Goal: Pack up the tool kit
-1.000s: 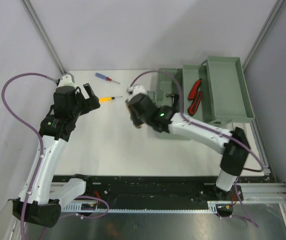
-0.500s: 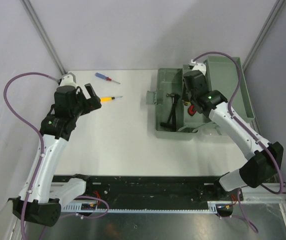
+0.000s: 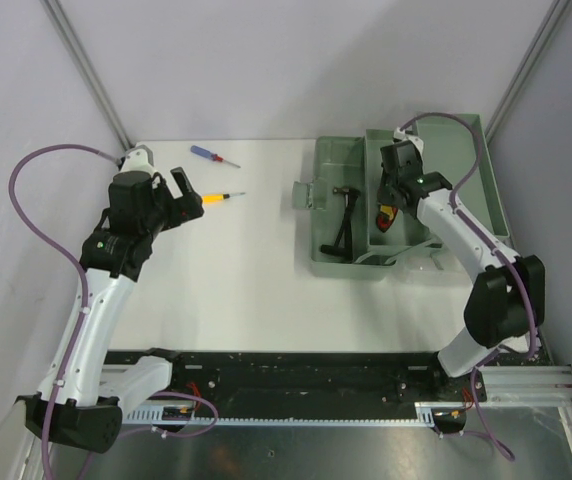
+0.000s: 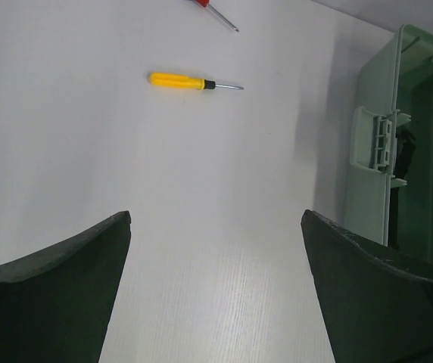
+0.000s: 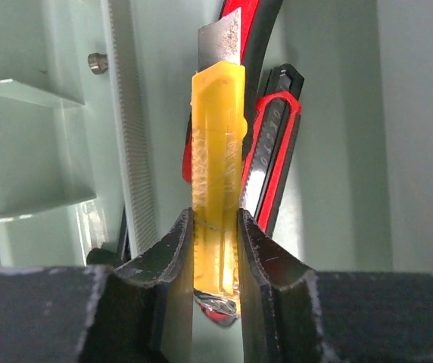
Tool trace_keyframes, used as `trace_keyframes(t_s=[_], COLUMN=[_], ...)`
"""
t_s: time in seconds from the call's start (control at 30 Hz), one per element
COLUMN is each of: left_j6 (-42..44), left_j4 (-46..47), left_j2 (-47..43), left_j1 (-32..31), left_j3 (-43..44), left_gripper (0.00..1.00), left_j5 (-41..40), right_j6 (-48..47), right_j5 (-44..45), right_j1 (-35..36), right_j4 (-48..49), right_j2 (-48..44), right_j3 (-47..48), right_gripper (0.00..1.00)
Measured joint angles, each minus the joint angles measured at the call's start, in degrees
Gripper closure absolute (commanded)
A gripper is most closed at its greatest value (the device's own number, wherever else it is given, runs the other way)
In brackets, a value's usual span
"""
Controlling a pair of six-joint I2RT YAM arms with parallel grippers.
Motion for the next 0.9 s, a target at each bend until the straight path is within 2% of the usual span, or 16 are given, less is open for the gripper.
trace_keyframes(t_s=[0.3,0.47,0.53,0.7,0.9], left_j6=[0.4,0.5,0.5,0.5,0.5], left_j4=[0.0,0.0,0.0,0.0,0.0], left_j2=[0.0,0.0,0.0,0.0,0.2], left_j1=[0.0,0.0,0.0,0.0,0.0], left_j3=[0.0,0.0,0.0,0.0,0.0], left_gripper=[0.01,0.01,0.01,0.01,0.01], left_j5=[0.0,0.0,0.0,0.0,0.0], right_j6=[0.5,-0.5,-0.7,-0.7,1.0], right_j5=[-3.0,-4.1,-5.0,-7.4,-9.0], right_j1=[-1.8,-1.9,-1.9,-2.1,-4.1], right_j4=[3.8,5.8,7.0,11.0,12.2], right_j2=[3.7,4.5,4.9,6.6,6.9], right_j3=[0.0,0.0,0.0,0.0,-0.2], right_gripper=[0.88,0.81,0.75,0.47,0.3])
